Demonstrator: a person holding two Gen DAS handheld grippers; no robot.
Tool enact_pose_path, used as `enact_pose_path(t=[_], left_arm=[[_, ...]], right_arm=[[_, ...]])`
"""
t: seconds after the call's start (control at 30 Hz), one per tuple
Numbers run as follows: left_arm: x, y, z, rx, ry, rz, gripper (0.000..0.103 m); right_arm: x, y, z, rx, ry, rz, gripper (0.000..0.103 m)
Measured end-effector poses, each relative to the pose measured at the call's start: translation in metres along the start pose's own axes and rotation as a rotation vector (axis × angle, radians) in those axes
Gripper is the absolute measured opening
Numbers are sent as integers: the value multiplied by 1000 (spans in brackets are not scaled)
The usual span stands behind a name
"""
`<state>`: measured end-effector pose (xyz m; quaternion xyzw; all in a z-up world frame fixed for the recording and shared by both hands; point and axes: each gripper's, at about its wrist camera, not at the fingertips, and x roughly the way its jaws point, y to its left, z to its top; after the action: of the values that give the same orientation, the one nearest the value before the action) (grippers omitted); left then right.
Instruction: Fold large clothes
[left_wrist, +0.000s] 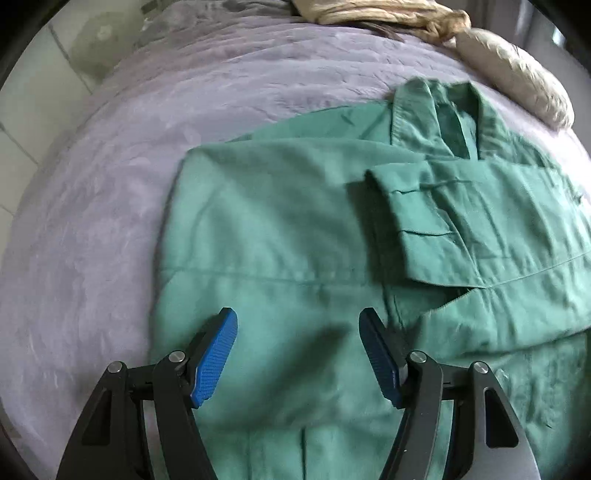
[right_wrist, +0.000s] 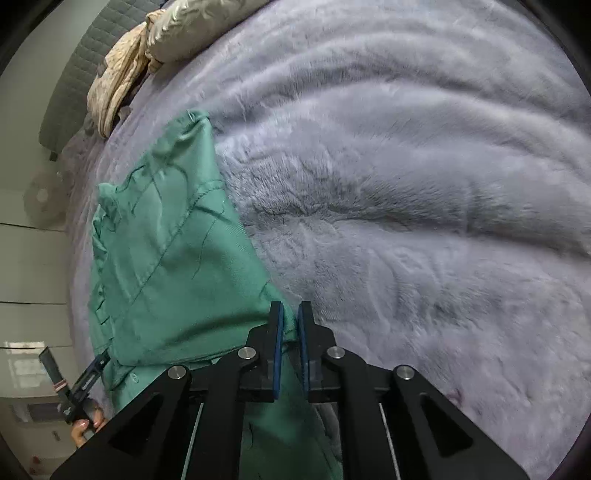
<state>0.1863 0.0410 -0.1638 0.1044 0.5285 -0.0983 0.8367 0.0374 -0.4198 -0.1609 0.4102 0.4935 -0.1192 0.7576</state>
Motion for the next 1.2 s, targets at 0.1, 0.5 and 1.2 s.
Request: enact_pose_path(t=[0.1, 0.5, 1.2], left_arm=[[-18, 2, 2, -14, -34, -41, 56], [20, -53, 6, 47, 2, -84, 55], [-18, -35, -27, 43, 81, -7, 55]], right_arm=[[-23, 14, -4, -59, -68, -9, 8], [33, 75, -2, -239, 9, -41, 7], [-2, 57, -33, -154, 27, -31, 7]])
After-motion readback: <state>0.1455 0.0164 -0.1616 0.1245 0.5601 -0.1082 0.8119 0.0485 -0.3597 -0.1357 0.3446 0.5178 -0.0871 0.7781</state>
